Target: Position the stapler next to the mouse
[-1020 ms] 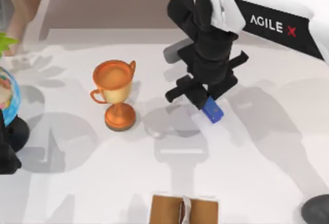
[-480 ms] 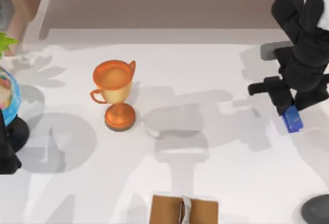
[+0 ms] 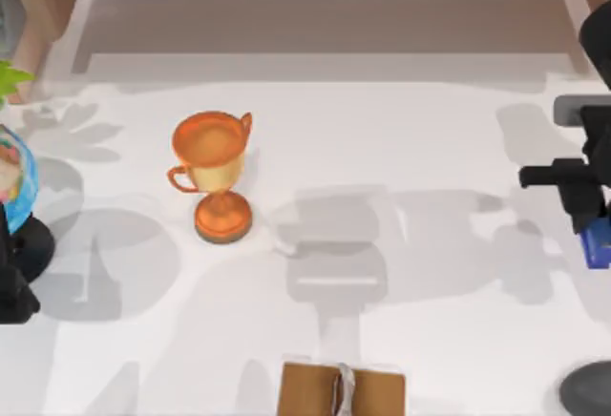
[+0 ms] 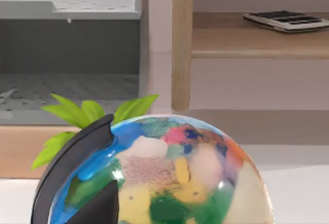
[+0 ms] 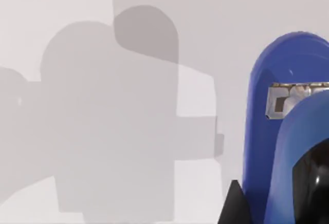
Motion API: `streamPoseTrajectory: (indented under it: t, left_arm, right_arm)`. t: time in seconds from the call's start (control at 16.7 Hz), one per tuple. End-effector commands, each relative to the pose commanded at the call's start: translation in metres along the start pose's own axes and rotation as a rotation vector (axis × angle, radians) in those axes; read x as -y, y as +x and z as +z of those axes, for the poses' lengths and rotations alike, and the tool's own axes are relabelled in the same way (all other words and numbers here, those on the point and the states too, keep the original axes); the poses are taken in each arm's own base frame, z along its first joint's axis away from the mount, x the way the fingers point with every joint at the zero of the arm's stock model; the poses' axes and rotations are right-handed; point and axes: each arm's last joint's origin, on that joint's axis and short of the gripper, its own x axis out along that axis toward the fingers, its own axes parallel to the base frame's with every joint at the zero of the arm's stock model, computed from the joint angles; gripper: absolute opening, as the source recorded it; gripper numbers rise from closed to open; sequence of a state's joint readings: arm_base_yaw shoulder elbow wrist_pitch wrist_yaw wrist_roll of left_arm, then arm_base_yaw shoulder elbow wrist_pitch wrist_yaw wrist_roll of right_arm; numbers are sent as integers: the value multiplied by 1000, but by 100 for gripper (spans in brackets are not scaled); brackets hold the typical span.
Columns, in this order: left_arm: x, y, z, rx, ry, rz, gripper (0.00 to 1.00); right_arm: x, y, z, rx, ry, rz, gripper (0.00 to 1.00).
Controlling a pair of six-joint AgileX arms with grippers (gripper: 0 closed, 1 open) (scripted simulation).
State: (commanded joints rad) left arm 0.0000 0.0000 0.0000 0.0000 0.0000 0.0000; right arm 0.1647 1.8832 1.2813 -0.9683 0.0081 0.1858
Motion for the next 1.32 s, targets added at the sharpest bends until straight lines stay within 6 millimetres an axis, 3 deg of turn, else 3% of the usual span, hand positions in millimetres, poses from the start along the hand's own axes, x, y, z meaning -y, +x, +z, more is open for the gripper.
streamPoseTrajectory:
  t: [1.32]
  left_arm:
    - [0,0,0,0,0,0,100]
  right_arm:
    - [-2,-9,7,109,-5,19,0]
